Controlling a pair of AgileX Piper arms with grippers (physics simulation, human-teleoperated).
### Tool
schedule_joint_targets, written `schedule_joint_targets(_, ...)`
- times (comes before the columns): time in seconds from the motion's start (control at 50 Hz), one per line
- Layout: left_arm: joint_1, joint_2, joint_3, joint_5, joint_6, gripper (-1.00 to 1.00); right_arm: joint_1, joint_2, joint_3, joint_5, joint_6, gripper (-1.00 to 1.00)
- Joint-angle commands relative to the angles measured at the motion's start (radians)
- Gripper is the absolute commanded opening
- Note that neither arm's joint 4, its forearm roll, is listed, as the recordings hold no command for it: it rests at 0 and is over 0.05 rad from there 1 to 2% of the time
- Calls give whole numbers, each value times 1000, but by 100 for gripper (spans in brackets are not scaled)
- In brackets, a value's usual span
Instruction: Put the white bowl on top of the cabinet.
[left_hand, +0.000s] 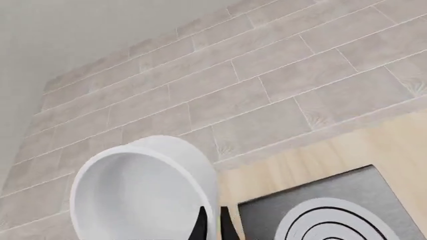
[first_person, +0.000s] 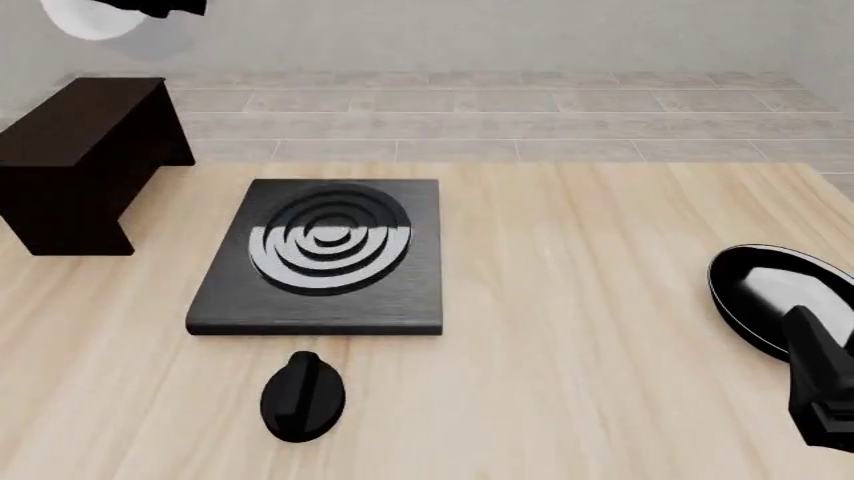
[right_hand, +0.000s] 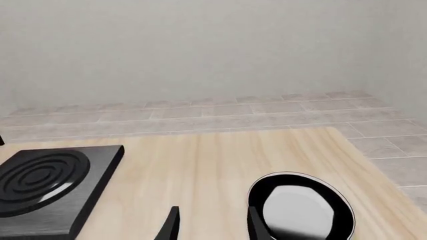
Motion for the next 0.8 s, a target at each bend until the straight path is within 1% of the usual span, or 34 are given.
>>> schedule_joint_targets(0.02,140,119,-171,83,-57,-100,0,0,0,3,-1,100)
schedule_joint_targets(0.04,169,132,-183,72,-43,-100,0,0,0,5,-2,100)
schedule_joint_targets(0.06,175,133,-182,69,-31,-100,0,0,0,5,-2,100)
schedule_joint_targets(0.08,182,144,-194,72,-35,-100,1,0,0,5,-3,100)
schedule_joint_targets(0.1,189,148,-212,73,-55,-100,0,0,0,5,-4,100)
schedule_joint_targets(0.12,202,167,-251,93,-97,-100,0,0,0,5,-4,100)
schedule_joint_targets(0.14,219,183,-273,106,-104,-100,0,0,0,5,-4,100)
schedule_joint_targets(0.16,231,189,-266,96,-74,-100,-1,0,0,6,-4,100)
schedule_joint_targets(0.18,231,189,-266,95,-74,-100,-1,0,0,6,-5,100)
schedule_joint_targets(0.2,248,190,-241,60,-11,-100,1,0,0,7,-6,100)
schedule_joint_targets(0.24,266,206,-282,78,-38,-100,1,0,0,7,-8,100)
schedule_joint_targets(0.3,255,229,-287,85,-19,-100,1,0,0,7,-9,100)
schedule_joint_targets(0.36,242,233,-281,82,-21,-100,1,0,0,6,-10,100)
schedule_joint_targets(0.4,260,235,-286,86,-38,-100,0,0,0,7,-10,100)
schedule_joint_targets(0.42,267,250,-283,73,-34,-100,0,0,0,7,-11,100)
schedule_joint_targets(0.52,288,263,-210,16,-8,-100,-1,0,0,8,-12,100)
schedule_joint_targets(0.6,304,261,-154,-22,-2,-100,1,0,0,11,-11,100)
schedule_joint_targets(0.68,294,249,-102,-48,8,-100,1,0,0,11,-12,100)
schedule_joint_targets(0.7,288,247,-81,-53,27,-100,1,0,0,12,-14,100)
schedule_joint_targets(0.74,296,244,-74,-60,33,-100,1,0,0,12,-14,100)
schedule_joint_targets(0.8,301,250,-85,-57,29,-100,1,0,0,13,-17,100)
